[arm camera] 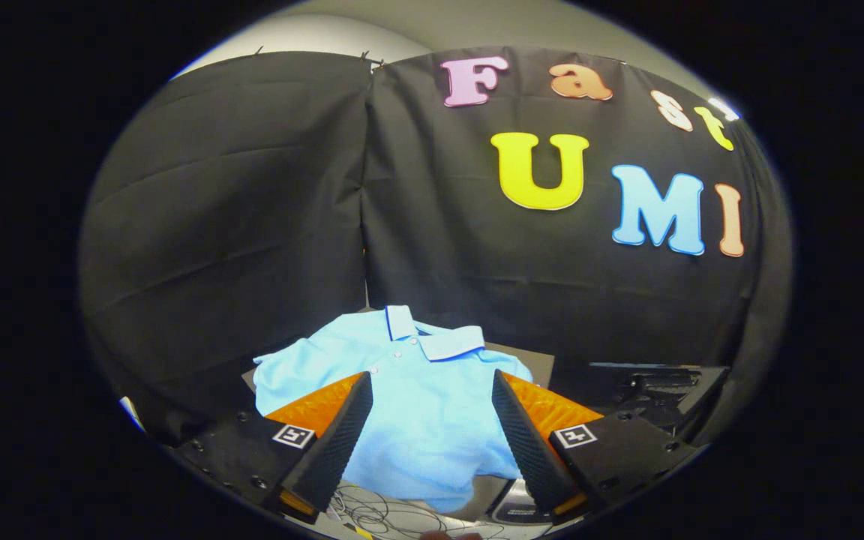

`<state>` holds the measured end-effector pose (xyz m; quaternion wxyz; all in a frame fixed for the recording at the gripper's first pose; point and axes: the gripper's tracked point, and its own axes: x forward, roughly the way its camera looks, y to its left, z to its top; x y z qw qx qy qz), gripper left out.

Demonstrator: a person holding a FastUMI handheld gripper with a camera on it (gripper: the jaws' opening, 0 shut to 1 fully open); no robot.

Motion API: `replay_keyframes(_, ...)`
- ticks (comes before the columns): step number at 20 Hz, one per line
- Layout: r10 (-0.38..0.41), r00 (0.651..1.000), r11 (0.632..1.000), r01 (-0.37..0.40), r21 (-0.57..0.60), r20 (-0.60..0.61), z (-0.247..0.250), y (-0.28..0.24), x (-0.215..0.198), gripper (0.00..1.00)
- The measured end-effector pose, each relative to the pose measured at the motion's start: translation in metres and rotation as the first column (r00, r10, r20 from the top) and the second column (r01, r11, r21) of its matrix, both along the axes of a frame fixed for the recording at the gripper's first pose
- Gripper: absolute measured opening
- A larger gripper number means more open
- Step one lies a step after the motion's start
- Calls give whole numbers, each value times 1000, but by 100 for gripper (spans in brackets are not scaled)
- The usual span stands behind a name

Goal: Put the clothes into the washing machine and then close the washing machine lid.

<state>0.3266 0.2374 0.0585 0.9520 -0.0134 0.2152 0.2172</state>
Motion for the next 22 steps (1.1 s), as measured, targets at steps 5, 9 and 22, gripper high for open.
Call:
replay_keyframes(5,55,996,998,-57,-26,-66,-24,57,27,100)
replay_keyframes(9,85,988,991,-98,-93,-133,-50,89,31,100)
replay_keyframes(22,69,937,984,-120,-130,-341,-119,97,20,88)
